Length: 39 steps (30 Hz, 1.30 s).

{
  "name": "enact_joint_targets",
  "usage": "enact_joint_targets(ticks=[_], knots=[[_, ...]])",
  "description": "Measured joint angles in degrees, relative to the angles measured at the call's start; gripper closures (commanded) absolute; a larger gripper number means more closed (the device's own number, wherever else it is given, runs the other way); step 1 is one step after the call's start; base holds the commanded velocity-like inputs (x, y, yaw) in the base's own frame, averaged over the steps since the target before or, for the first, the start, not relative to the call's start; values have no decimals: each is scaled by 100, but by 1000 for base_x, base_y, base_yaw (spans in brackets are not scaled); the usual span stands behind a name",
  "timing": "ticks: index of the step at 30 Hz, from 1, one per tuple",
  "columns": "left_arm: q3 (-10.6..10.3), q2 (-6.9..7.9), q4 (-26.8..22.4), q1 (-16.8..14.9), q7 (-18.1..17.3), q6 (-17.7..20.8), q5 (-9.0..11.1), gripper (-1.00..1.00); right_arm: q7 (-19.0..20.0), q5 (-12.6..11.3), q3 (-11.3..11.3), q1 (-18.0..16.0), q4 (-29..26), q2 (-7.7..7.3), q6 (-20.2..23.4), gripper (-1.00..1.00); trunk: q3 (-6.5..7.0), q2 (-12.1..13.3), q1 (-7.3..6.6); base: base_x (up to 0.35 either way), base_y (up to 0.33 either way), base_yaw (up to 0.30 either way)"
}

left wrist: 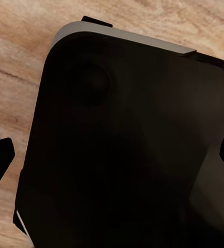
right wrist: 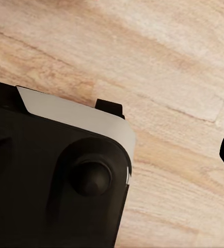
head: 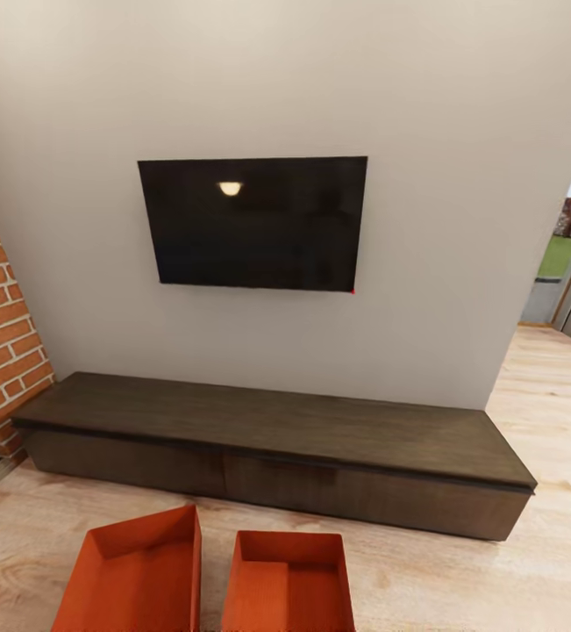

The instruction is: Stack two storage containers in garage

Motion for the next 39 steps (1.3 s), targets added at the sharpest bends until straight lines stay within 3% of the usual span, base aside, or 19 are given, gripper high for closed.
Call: enact_joint_targets(ticks=[18,39], knots=[[6,2,0,0,0,0,9,-100,9,17,-3,2,0,0,-5,-100,-165,0,0,0,0,-98],[4,7,0,0,-6,0,0,-100,9,46,46,2,0,-9,25,-100,-359,0,0,0,0,-5]])
